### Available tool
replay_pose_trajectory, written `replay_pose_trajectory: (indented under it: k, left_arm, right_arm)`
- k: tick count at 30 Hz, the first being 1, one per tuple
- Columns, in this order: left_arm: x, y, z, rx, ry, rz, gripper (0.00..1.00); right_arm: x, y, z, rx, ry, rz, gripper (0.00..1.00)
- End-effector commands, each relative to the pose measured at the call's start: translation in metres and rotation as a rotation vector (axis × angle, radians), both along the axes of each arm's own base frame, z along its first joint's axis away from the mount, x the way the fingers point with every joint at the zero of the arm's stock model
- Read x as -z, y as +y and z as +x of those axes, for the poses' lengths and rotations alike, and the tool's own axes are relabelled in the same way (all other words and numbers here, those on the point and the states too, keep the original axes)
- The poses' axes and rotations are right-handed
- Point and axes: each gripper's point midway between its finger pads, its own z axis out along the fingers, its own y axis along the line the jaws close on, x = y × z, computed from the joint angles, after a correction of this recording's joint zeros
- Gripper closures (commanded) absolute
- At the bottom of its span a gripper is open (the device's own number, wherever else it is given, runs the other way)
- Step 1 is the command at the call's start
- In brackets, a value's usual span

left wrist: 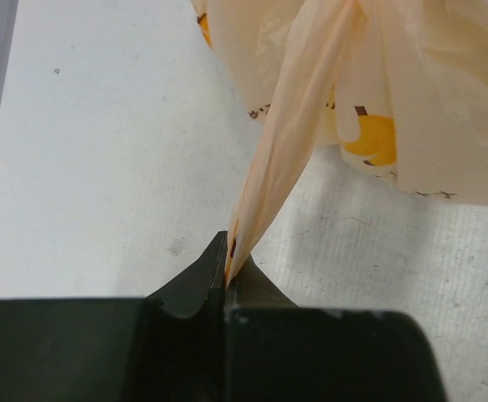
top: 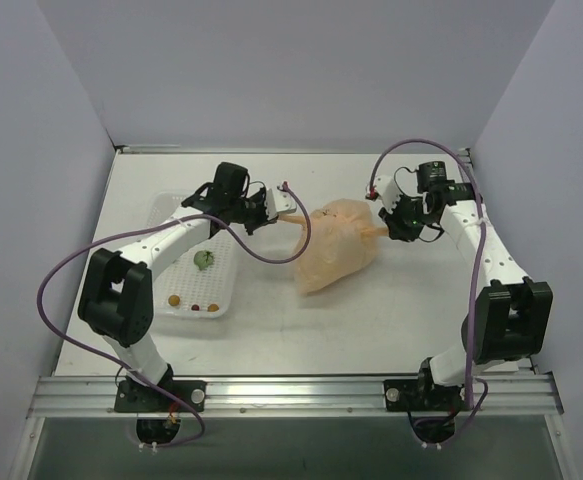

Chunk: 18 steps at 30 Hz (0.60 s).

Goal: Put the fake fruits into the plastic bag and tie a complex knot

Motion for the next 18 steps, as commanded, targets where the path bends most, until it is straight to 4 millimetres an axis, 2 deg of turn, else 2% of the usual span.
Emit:
replay_pose_trajectory:
  k: [1,4,7,12,16,18]
  left_arm:
    - [-0.005,0.082,0.026,-0.245,-0.012,0.069,1.00]
    - [0.008,0.089,0.026,-0.257,0.011,0.096,1.00]
    - [0.020,0.089,0.024,-0.261,0.042,0.105,1.00]
    - [0.023,0.072,0.016,-0.230,0.065,0.101,1.00]
    - [0.023,0.054,0.007,-0.195,0.071,0.100,1.00]
    - [0.016,0.040,0.006,-0.190,0.077,0.074,1.00]
  right_arm:
    - [0.018,-0.108,-0.038,0.164,0.125,-0.289,1.00]
    - [0.030,-0.128,-0.040,0.217,0.160,-0.289,1.00]
    - [0.040,-0.131,-0.039,0.236,0.179,-0.275,1.00]
    - [0.044,-0.112,-0.040,0.222,0.184,-0.227,1.00]
    - [0.037,-0.095,-0.036,0.214,0.164,-0.204,1.00]
    - [0.029,-0.088,-0.030,0.229,0.143,-0.188,1.00]
